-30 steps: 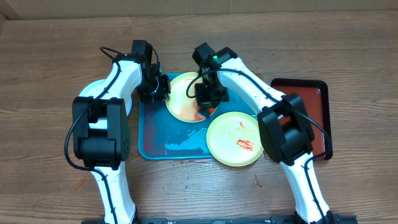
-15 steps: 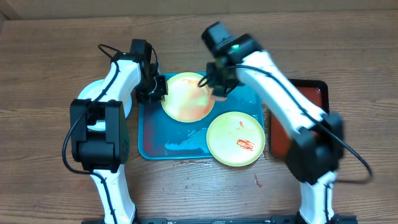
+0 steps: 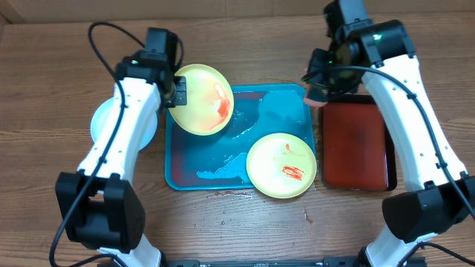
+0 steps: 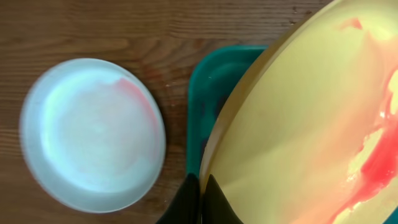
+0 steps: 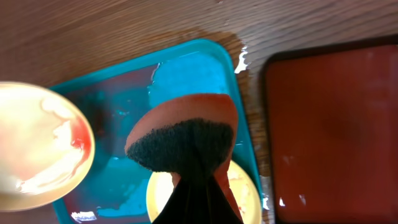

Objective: Clean dirty plates on tray and stack at the side
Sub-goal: 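Carry the yellow plate left and lower it onto the white plate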

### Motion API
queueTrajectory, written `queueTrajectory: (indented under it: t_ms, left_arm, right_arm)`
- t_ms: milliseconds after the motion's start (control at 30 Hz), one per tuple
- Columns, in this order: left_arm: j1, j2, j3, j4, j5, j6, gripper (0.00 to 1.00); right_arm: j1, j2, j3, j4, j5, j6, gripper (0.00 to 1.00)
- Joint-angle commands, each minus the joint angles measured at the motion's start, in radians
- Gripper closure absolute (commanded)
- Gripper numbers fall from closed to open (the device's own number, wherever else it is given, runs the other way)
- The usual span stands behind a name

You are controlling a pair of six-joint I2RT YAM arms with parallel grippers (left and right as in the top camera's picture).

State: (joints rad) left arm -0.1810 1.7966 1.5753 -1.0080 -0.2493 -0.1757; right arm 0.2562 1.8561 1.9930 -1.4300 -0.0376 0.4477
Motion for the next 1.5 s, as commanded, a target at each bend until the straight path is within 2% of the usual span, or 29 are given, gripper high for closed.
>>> queueTrajectory:
  t_ms: [0,300,500,767,1067,1467]
  left_arm:
    - [-0.084,-0.053,0.010,-0.014,-0.247,0.018,0.96]
    - [-0.261,-0.054,0.010,-0.051,-0.596,-0.093,0.96]
    - [-0.298,-0.054,0.010,-0.091,-0.729,-0.166,0.96]
    - [-0.371,-0.054,0.010,-0.093,-0.925,-0.169,0.96]
    - [-0.423,-0.054,0.010,-0.092,-1.015,-0.169,0.96]
    - [-0.441,-0.054,0.010,-0.092,-1.040,-0.190,0.96]
  right_arm:
    - [-0.016,-0.015,0.005,0.002,-0.010,-0.010,0.96]
    - [-0.017,-0.015,0.005,-0.009,-0.010,-0.029,0.96]
    - [-0.018,-0.015,0.005,-0.013,-0.009,-0.029,0.96]
    - [-0.018,-0.015,0.005,-0.020,-0.009,-0.029,0.96]
    - [-0.018,-0.015,0.005,-0.020,-0.009,-0.033,0.96]
    - [-0.018,-0.015,0.005,-0.021,-0.010,-0.032,0.96]
